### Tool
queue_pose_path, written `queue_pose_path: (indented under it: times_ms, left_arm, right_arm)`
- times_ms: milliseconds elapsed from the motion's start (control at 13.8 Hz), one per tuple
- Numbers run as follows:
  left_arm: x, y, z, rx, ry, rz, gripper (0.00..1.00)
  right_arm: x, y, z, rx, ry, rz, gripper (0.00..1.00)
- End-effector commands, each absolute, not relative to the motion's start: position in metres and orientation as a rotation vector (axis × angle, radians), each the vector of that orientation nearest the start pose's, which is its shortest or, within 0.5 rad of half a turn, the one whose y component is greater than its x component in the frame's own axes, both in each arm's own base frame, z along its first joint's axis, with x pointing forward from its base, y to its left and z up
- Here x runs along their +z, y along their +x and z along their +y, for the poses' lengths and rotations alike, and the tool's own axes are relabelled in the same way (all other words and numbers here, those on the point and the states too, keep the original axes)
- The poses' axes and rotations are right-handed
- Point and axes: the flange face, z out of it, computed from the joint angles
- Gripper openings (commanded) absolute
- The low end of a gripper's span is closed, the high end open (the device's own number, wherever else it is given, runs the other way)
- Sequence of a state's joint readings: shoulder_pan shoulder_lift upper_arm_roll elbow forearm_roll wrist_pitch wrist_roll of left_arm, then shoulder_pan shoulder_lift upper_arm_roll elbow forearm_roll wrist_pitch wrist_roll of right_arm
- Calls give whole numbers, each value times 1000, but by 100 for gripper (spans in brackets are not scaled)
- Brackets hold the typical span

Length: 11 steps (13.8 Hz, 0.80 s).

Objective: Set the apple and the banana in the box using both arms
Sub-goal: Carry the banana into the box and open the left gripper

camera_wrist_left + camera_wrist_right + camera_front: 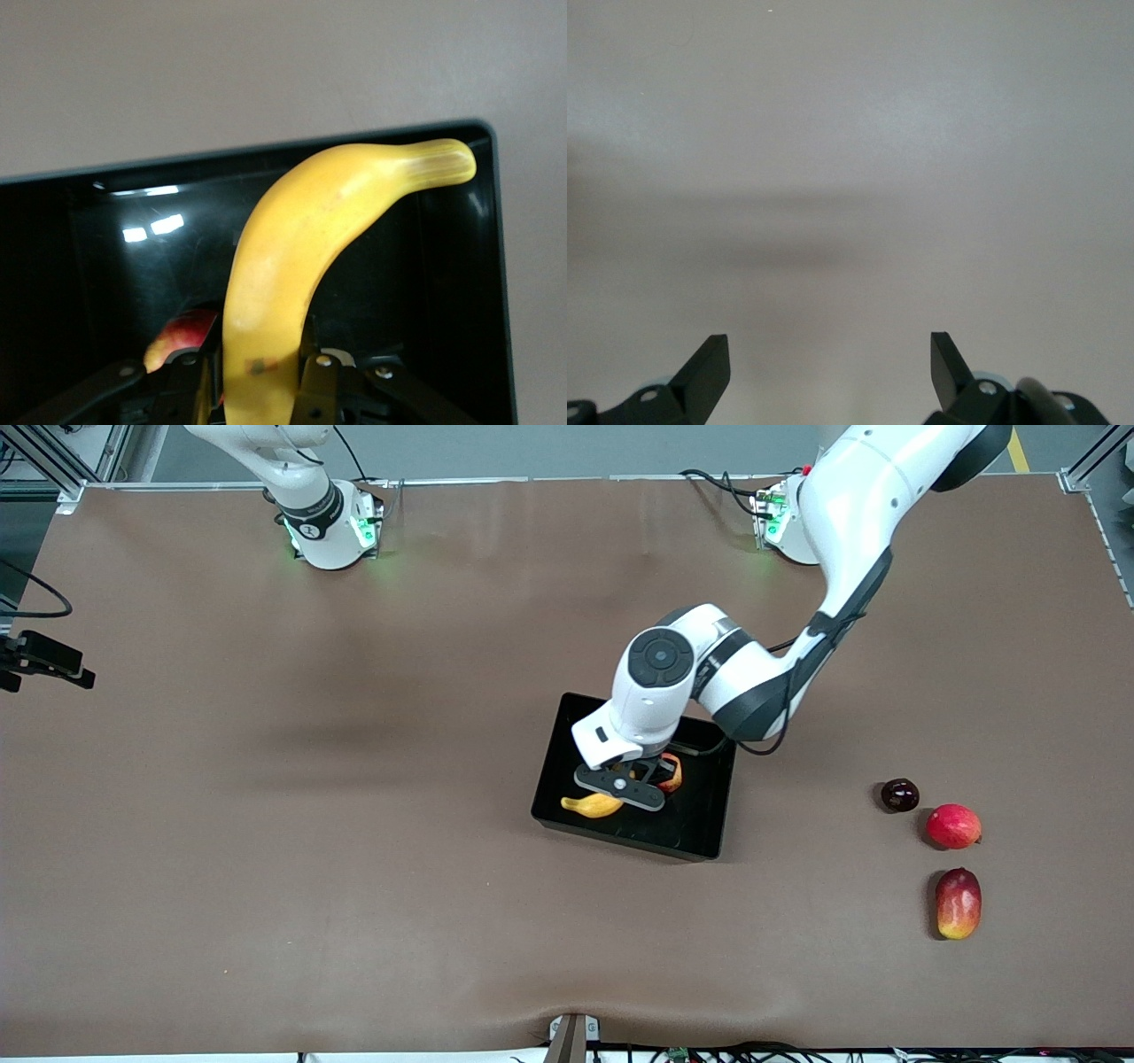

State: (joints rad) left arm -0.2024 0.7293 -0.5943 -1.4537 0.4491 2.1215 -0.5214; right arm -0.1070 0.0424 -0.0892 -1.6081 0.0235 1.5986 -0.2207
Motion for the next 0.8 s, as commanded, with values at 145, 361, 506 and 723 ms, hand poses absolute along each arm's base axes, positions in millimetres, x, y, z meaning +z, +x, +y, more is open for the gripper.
queue_pose_path:
  times_ms: [145, 361, 506, 723]
  left_arm:
    - [268, 577, -443, -105, -3147, 568, 0]
    - [233, 575, -446, -134, -3126, 539, 0]
    - [216, 568, -455, -123, -3135, 558, 0]
    - [198, 555, -466, -91, -3128, 514, 1]
  right_arm:
    - [571, 569, -108, 104, -3103, -38, 100]
    - [569, 570, -112, 110, -3106, -33, 100]
    - [575, 570, -113, 89, -3108, -26, 100]
    - [576, 571, -114, 87, -3110, -27, 100]
